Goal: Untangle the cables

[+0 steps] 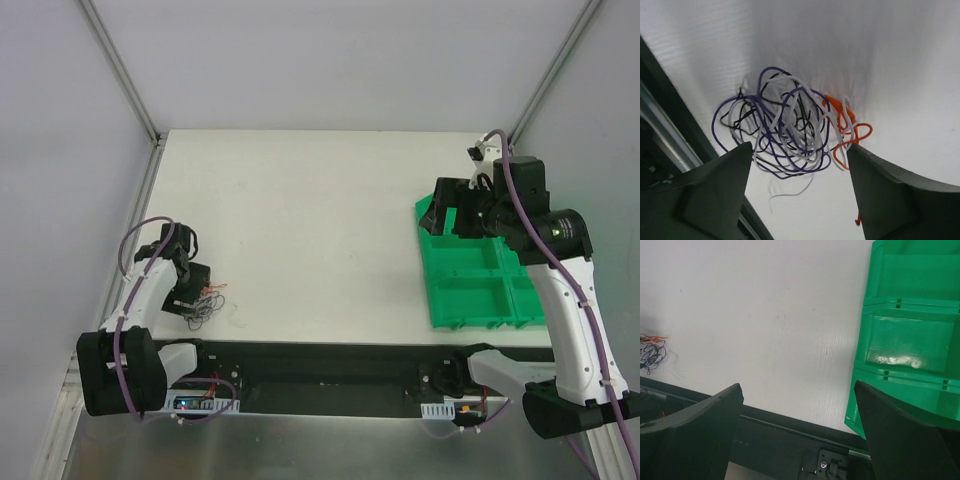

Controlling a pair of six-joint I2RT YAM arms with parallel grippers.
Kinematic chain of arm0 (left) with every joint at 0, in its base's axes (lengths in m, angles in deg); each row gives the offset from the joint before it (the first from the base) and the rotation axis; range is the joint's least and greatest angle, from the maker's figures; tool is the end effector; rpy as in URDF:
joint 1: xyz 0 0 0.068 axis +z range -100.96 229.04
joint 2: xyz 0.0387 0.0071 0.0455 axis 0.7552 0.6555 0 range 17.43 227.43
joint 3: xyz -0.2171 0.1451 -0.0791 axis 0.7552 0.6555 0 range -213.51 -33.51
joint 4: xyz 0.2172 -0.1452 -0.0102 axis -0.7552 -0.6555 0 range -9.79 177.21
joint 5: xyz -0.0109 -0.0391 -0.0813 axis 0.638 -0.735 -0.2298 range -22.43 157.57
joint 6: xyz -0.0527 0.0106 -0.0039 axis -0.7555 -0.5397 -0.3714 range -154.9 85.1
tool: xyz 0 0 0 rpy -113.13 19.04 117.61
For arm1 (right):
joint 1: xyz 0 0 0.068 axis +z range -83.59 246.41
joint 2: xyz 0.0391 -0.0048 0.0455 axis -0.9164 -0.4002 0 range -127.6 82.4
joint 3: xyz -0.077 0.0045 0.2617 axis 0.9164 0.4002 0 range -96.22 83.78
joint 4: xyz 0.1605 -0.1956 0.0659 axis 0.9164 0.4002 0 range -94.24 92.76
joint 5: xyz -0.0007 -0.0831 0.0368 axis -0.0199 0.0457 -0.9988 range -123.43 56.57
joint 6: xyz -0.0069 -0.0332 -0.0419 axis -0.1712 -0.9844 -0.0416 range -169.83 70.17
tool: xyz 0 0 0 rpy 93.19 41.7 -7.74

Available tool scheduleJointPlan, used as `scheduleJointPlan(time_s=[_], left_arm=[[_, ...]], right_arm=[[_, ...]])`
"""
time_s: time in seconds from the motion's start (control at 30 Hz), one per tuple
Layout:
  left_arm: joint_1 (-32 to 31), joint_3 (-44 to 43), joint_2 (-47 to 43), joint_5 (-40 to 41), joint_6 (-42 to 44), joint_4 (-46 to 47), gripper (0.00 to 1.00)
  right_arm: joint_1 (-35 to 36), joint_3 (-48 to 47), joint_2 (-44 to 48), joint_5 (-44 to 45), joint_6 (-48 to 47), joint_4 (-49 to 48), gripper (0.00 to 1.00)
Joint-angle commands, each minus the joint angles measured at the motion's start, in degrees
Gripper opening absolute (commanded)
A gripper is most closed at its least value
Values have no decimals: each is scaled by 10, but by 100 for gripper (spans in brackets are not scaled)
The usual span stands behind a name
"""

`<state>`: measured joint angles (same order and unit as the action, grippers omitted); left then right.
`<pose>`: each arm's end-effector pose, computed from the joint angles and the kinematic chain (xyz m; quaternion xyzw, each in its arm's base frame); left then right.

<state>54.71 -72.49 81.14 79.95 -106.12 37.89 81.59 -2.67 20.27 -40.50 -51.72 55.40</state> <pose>0.1789 0.0254 0.1977 -0.6239 0.7618 0.0151 0.1739 0.1768 0.0526 0.4394 -0.1596 0.8726 0.1075 0.4490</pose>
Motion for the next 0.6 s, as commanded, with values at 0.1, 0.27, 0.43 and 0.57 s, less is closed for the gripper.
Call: scheduleJointPlan(time_s=[0.1, 0.27, 0.43, 0.57], left_arm=[[-2, 21, 55, -161, 26, 137, 38], [-135, -82, 130, -180, 120, 166, 8], [-282, -243, 307, -280, 217, 157, 0], [-335, -350, 398, -357, 312, 127, 0]], right_arm=[[-2, 1, 15, -28, -11, 0, 96], [-2, 23, 17, -11, -18, 3, 96], [-3, 37, 6, -28, -16, 3, 96], [0, 67, -1, -81, -26, -8, 96]])
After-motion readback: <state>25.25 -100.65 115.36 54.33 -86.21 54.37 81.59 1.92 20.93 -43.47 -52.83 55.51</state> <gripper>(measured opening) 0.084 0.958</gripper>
